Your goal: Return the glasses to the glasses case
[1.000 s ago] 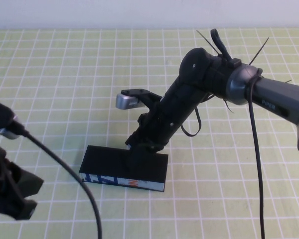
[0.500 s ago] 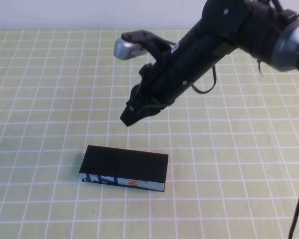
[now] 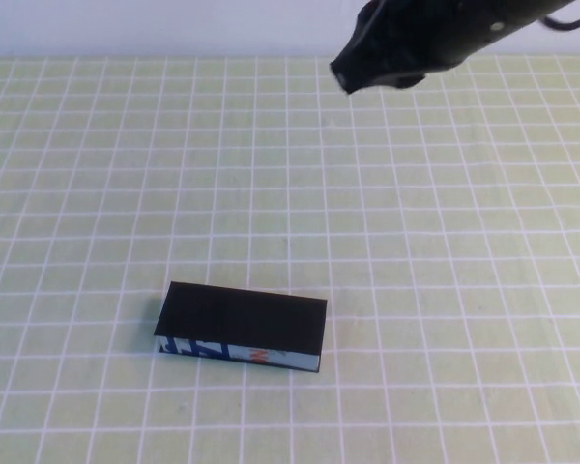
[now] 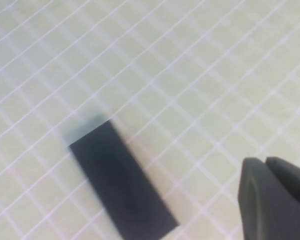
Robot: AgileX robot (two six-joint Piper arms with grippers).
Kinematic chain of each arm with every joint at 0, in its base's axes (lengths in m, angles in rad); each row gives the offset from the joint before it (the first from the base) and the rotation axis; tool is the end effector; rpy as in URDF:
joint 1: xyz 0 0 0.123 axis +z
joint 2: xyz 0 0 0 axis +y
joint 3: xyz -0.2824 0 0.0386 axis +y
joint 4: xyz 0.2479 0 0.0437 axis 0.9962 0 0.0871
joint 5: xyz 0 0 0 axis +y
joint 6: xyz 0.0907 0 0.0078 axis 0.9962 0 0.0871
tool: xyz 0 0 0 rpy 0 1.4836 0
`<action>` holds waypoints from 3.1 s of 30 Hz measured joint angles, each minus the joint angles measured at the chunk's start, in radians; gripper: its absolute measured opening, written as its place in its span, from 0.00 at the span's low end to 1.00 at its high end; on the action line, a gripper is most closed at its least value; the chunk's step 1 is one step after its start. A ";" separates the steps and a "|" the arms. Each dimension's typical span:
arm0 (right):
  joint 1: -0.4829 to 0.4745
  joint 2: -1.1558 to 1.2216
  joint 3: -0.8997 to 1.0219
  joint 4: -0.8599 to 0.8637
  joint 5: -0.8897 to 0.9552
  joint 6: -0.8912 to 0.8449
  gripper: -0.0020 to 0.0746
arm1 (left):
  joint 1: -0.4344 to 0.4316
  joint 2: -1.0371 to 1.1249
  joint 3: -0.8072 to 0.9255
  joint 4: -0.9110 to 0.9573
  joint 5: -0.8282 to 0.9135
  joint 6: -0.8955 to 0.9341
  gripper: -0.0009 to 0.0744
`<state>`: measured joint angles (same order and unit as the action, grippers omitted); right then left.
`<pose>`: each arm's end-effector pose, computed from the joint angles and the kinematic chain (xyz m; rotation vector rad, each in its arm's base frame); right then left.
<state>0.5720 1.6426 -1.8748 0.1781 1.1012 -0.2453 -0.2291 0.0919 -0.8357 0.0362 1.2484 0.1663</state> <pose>0.2899 0.2038 0.4385 -0.9247 2.1787 0.3854 -0.0399 0.0125 0.3504 0.3798 1.9511 0.0009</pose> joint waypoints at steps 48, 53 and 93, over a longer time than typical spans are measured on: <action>0.000 -1.572 1.459 -0.662 -0.513 0.638 0.01 | 0.000 -0.008 0.351 -0.128 -0.569 -0.115 0.01; 0.000 -1.576 1.461 -0.662 -0.505 0.647 0.01 | 0.000 -0.008 0.352 -0.128 -0.569 -0.115 0.01; 0.000 -1.576 1.462 -0.656 -0.505 0.651 0.00 | 0.000 -0.084 0.745 -0.131 -0.974 -0.115 0.01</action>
<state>0.5720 0.0663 -0.4127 -0.4783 0.5964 0.4055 -0.2291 0.0081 -0.0908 -0.0951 0.2744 0.0516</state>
